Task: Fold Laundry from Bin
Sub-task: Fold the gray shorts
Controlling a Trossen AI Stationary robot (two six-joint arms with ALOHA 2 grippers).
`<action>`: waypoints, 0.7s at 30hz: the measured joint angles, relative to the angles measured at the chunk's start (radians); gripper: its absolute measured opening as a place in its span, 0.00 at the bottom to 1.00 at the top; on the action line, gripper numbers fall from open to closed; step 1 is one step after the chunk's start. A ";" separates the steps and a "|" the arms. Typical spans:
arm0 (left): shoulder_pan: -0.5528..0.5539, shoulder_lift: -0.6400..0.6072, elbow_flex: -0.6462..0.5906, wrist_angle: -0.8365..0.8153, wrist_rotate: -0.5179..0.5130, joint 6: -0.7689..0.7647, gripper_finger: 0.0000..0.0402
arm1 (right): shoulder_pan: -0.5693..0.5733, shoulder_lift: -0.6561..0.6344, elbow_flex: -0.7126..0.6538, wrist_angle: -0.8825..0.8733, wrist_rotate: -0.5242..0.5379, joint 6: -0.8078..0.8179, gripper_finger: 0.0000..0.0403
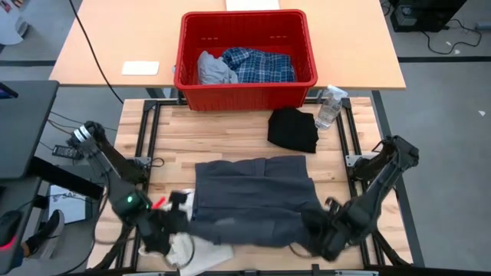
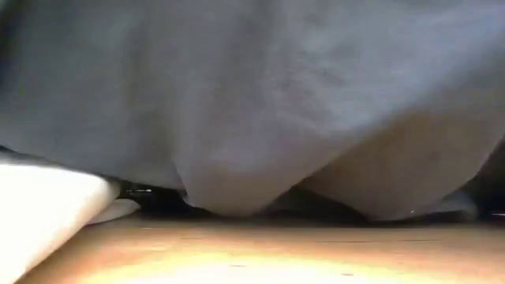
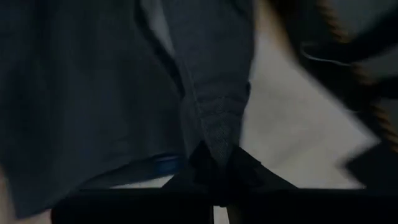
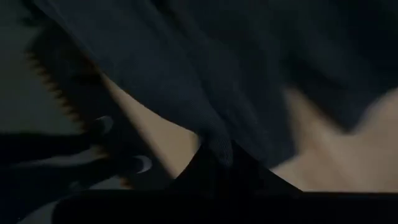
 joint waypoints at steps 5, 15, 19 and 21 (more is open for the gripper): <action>0.159 -0.046 0.001 -0.214 -0.051 -0.004 0.03 | -0.123 -0.048 0.000 -0.211 0.013 -0.114 0.04; 0.613 -0.056 -0.001 -0.275 0.030 0.217 0.03 | -0.532 -0.130 -0.148 -0.262 0.054 -0.645 0.04; 0.767 -0.056 -0.041 -0.246 0.152 0.247 0.03 | -0.706 -0.194 -0.285 -0.120 0.017 -0.827 0.04; 0.823 -0.056 -0.080 -0.222 0.238 0.255 0.03 | -0.779 -0.225 -0.358 -0.010 -0.030 -0.905 0.04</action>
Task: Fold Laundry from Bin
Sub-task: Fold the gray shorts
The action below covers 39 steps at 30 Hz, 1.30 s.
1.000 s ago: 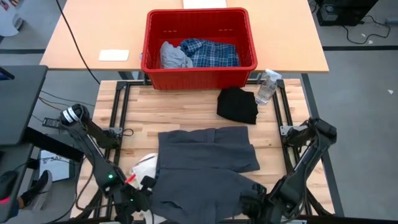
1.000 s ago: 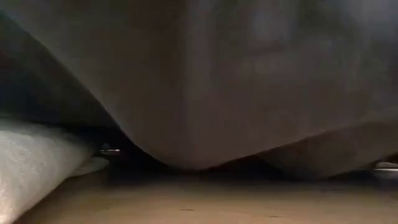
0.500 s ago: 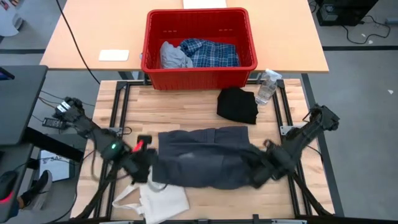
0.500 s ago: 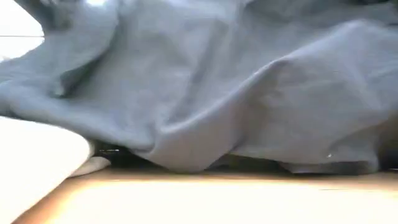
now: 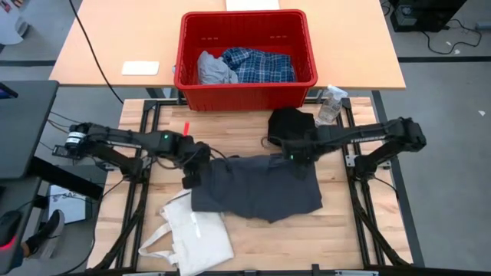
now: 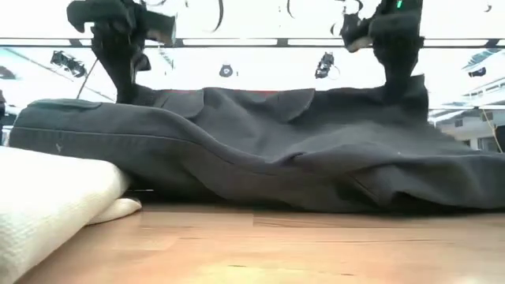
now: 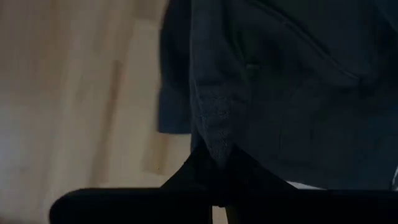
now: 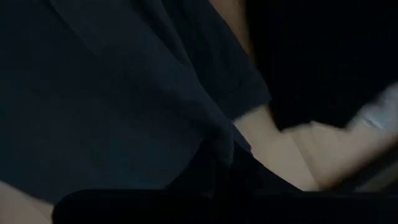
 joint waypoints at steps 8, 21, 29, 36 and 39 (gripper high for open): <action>0.126 0.001 -0.147 0.199 0.006 0.000 0.08 | -0.231 -0.041 -0.242 0.246 -0.112 -0.224 0.04; 0.262 0.000 -0.174 0.048 0.029 -0.153 0.27 | -0.389 -0.094 -0.287 0.335 -0.129 -0.257 0.54; 0.222 -0.013 -0.030 -0.008 0.036 -0.235 0.45 | -0.382 -0.199 -0.207 0.527 -0.214 -0.177 0.68; 0.156 -0.036 0.130 0.286 0.019 -0.208 0.44 | -0.271 -0.089 -0.207 0.822 -0.373 -0.187 0.51; 0.101 -0.034 0.137 0.444 0.019 -0.200 0.43 | -0.211 -0.026 -0.208 0.870 -0.379 -0.187 0.43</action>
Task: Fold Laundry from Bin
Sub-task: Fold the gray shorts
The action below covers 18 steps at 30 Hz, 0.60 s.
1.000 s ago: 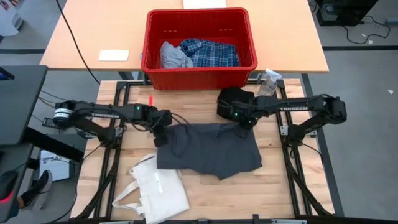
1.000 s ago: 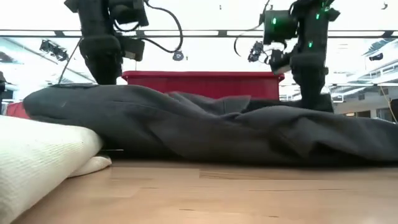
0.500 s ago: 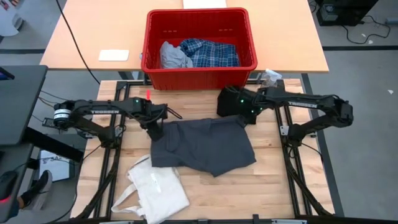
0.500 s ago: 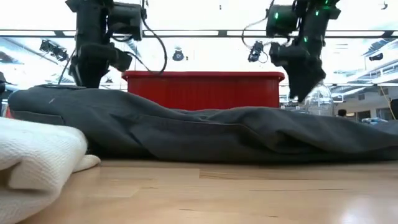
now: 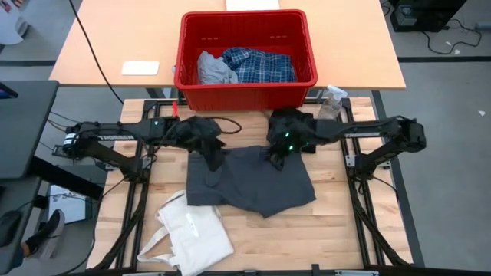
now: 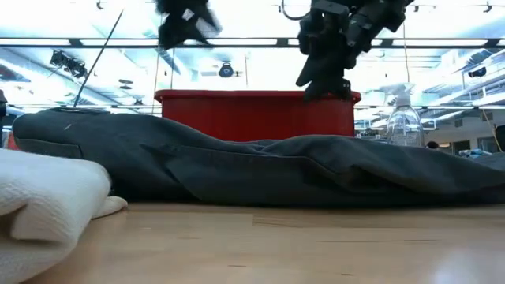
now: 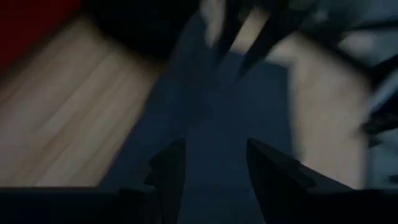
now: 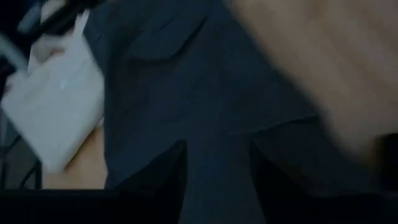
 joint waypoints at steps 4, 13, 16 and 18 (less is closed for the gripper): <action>-0.079 0.013 -0.042 0.174 -0.004 -0.023 0.43 | 0.064 0.077 0.000 0.030 -0.007 0.009 0.32; -0.306 0.130 -0.106 0.217 -0.092 -0.354 0.43 | 0.108 0.201 0.000 0.042 -0.094 -0.117 0.13; -0.384 0.179 -0.108 0.219 -0.097 -0.548 0.43 | 0.107 0.207 0.000 0.029 -0.110 -0.166 0.09; -0.441 0.203 -0.106 0.216 -0.098 -0.649 0.43 | 0.107 0.206 0.000 0.025 -0.112 -0.211 0.07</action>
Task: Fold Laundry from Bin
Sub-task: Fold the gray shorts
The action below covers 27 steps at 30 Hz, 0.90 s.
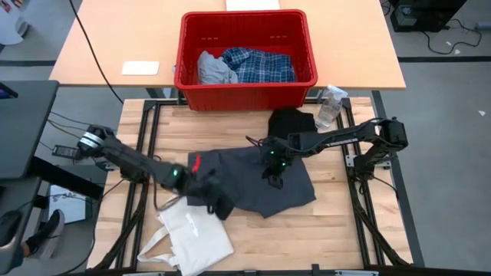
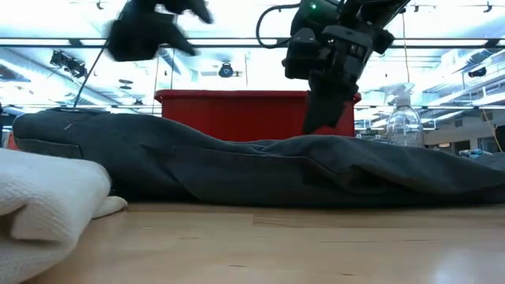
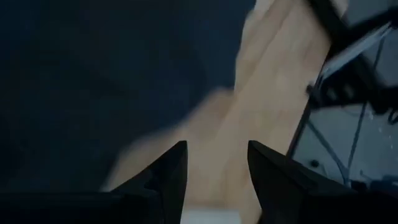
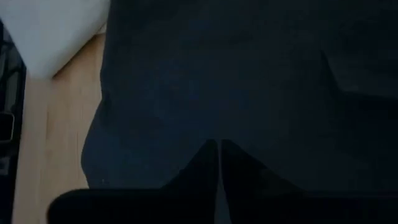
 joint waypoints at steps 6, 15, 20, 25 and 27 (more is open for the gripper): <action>-0.150 0.063 0.000 0.029 0.065 -0.276 0.43 | -0.001 -0.006 0.000 -0.015 -0.063 -0.110 0.01; -0.339 0.205 0.000 0.048 0.095 -0.544 0.43 | -0.014 -0.006 0.000 -0.046 0.124 -0.145 0.02; -0.385 0.309 0.000 0.044 0.167 -0.680 0.43 | -0.016 -0.006 0.000 -0.159 0.193 -0.172 0.02; -0.411 0.342 0.003 0.015 0.199 -0.793 0.43 | -0.013 -0.006 -0.003 -0.291 0.212 -0.181 0.02; -0.423 0.339 0.004 -0.040 0.201 -0.843 0.43 | -0.013 -0.007 -0.020 -0.314 0.207 -0.162 0.02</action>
